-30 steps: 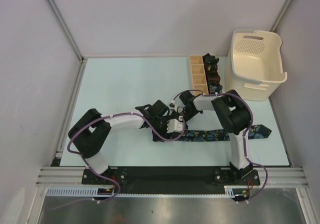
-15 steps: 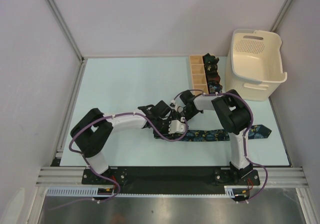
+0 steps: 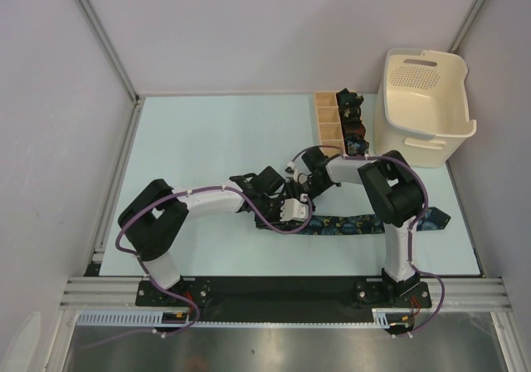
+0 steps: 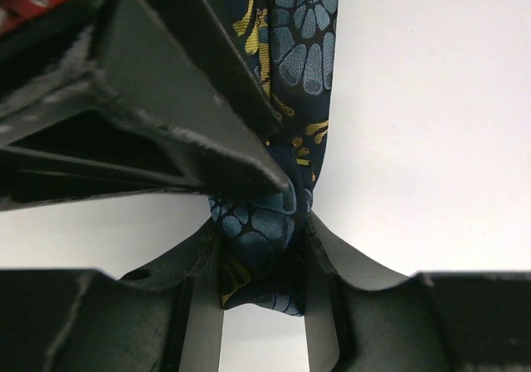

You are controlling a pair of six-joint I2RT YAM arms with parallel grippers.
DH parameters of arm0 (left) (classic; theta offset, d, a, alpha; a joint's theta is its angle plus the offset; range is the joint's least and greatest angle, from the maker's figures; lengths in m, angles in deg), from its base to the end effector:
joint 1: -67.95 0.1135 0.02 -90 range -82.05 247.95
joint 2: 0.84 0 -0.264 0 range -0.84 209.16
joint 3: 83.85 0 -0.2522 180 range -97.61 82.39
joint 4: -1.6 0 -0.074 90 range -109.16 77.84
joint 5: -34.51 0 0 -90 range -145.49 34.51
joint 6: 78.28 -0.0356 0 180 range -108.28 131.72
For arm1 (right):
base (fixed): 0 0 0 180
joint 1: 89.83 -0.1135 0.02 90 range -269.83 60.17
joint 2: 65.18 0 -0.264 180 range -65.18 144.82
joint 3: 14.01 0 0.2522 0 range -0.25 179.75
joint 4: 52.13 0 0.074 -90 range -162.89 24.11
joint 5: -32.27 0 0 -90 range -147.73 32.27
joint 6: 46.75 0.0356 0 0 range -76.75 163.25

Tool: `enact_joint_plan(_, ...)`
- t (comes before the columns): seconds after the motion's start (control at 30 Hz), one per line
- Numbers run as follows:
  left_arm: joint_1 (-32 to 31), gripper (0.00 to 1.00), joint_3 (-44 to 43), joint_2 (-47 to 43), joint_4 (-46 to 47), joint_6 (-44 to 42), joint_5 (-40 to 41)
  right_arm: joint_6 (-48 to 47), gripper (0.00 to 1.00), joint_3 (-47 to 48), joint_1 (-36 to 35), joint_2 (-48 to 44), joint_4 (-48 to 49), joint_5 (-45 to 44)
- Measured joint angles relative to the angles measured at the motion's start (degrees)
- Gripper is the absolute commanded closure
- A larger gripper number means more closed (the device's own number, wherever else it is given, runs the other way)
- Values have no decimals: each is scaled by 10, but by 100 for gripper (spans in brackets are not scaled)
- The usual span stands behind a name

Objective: Roll the ties
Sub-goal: Roll the tie at the center of the board.

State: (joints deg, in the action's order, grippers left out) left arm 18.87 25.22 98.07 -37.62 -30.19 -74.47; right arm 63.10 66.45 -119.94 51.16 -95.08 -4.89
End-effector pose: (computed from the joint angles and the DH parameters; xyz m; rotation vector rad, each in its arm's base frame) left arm 0.2043 -0.2534 0.1567 2.0082 1.8450 -0.4891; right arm 0.2972 0.2051 0.1086 0.3614 -2.6007 -1.2894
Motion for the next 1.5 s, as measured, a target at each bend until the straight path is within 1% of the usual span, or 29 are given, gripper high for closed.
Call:
enact_joint_plan(0.17,0,76,0,0,0,0,0,11,57,-6,5,-25,18,2)
enact_joint_plan(0.43,0,76,0,0,0,0,2,24,60,-7,0,-33,33,-2)
enact_joint_plan(0.53,0,75,0,0,0,0,2,23,63,-7,-7,-33,33,-10)
enact_joint_plan(0.57,0,76,0,0,0,0,2,23,68,-7,-9,-33,33,-12)
enact_joint_plan(0.63,0,75,0,0,0,0,2,20,72,-7,-13,-32,34,-16)
enact_joint_plan(0.7,0,75,0,0,0,0,2,19,83,-7,-17,-28,39,-17)
enact_joint_plan(0.73,0,73,0,0,0,0,2,19,87,-7,-18,-26,41,-17)
enact_joint_plan(0.77,0,71,0,0,0,0,3,19,99,-6,-18,-23,43,-16)
enact_joint_plan(0.8,0,68,0,0,0,0,3,19,100,-5,-18,-21,43,-14)
enact_joint_plan(0.9,0,51,0,0,0,1,3,15,100,-5,-16,-17,43,-12)
enact_joint_plan(0.93,0,40,-1,0,0,3,3,13,100,-5,-15,-16,42,-12)
enact_joint_plan(1.03,7,25,-3,0,1,11,1,5,100,-5,-12,-11,35,-18)
enact_joint_plan(1.07,12,23,-3,0,1,17,-3,2,100,-5,-10,-9,31,-21)
enact_joint_plan(1.13,27,18,-3,-1,-2,27,-16,-5,100,-5,-8,-7,24,-26)
enact_joint_plan(1.17,38,18,-2,-4,-3,34,-26,-7,100,-5,-7,-6,20,-29)
enact_joint_plan(1.27,74,17,2,-26,4,50,-56,-18,100,-4,-4,-5,7,-45)
enact_joint_plan(1.37,107,17,21,-62,34,62,-99,-23,100,-1,-2,-2,-6,-54)
enact_joint_plan(1.5,119,17,39,-86,72,75,-160,-28,100,4,-2,0,-13,-58)
